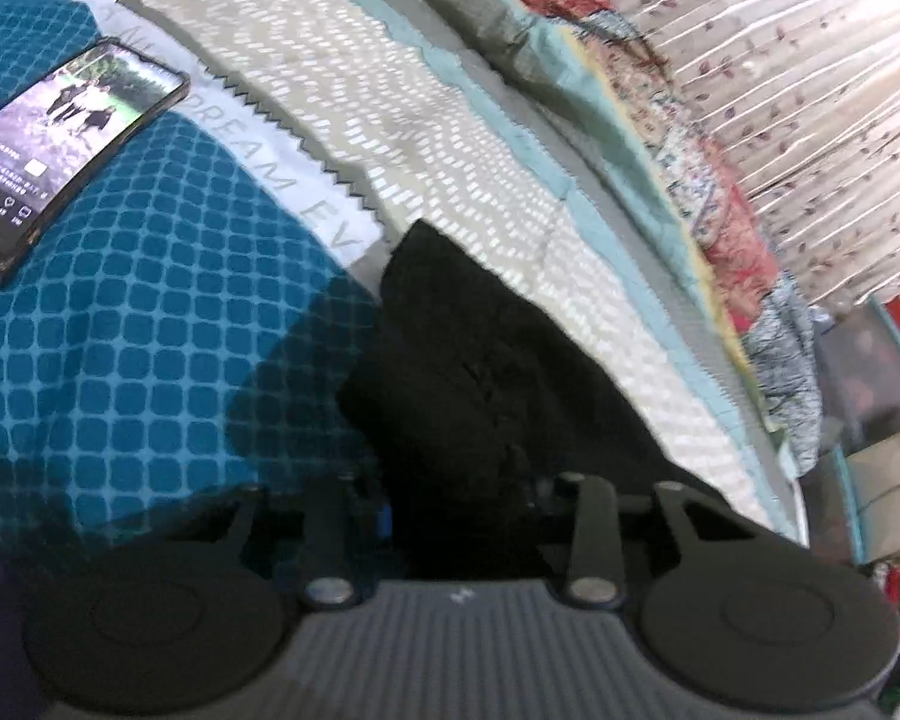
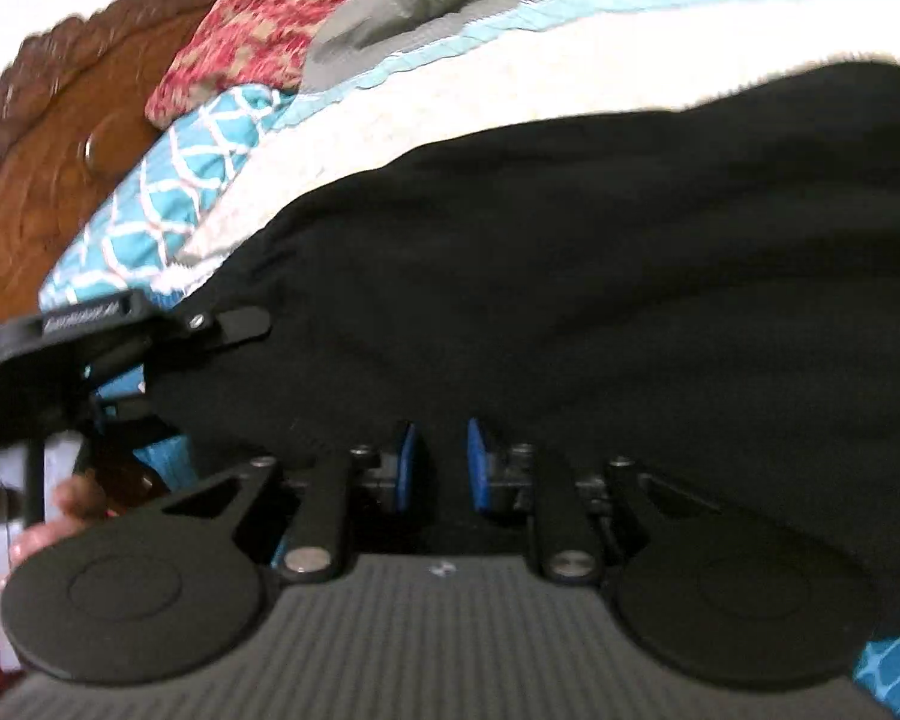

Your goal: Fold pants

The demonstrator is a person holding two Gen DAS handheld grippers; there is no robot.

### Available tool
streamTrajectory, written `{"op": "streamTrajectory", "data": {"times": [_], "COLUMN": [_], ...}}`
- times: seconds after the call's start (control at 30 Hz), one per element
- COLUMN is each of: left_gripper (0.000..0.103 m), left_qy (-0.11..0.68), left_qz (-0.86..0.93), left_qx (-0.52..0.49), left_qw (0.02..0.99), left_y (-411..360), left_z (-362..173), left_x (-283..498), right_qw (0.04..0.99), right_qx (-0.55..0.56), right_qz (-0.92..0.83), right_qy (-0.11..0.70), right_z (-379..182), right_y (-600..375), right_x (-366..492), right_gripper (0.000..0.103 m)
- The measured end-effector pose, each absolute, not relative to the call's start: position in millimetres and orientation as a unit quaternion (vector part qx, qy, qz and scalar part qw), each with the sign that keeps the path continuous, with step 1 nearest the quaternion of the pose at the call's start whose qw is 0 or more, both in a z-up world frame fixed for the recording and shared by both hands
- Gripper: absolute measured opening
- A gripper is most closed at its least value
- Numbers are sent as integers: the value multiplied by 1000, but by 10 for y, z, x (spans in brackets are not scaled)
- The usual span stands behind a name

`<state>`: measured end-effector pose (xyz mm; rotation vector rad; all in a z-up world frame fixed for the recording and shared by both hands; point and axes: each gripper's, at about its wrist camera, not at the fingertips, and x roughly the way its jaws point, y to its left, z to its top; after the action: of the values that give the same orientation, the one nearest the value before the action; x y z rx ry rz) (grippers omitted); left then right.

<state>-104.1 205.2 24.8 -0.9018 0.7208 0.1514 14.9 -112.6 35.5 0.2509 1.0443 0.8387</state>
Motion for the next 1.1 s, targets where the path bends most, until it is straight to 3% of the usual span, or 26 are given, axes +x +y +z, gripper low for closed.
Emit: {"op": "streamTrajectory", "data": {"times": [0.13, 0.4, 0.63, 0.83, 0.9, 0.93, 0.97, 1.03, 1.1], "left_gripper": [31, 32, 45, 60, 65, 72, 73, 73, 72], "left_qy": [318, 320, 402, 403, 392, 387, 385, 392, 404], "left_qz": [31, -48, -110, -137, -131, -122, -108, -82, -61], "left_qx": [-398, -217, -9, -15, -53, -74, -95, -140, -182], "left_qw": [860, 921, 909, 904, 909, 911, 912, 905, 894], "left_y": [1844, 866, -240, -142, 76, 193, 284, 497, 673], "left_z": [485, 1011, 737, 781, 876, 911, 928, 914, 851], "left_x": [-1029, -495, -232, -527, -633, -673, -685, -711, -688], "right_qw": [763, 777, 829, 838, 844, 842, 837, 823, 819], "right_qx": [155, 183, 206, 232, 240, 255, 273, 306, 311], "right_qz": [382, 367, 278, 235, 235, 240, 247, 255, 256], "right_qy": [497, 478, 439, 435, 417, 410, 406, 404, 408], "right_z": [312, 468, 595, 562, 615, 631, 633, 634, 639], "right_y": [-1204, -1486, -2225, -2589, -2626, -2646, -2678, -2656, -2520], "right_x": [175, 32, -162, -299, -311, -290, -252, -160, -37], "right_gripper": [20, 24, 23, 26, 32, 42, 54, 70, 76]}}
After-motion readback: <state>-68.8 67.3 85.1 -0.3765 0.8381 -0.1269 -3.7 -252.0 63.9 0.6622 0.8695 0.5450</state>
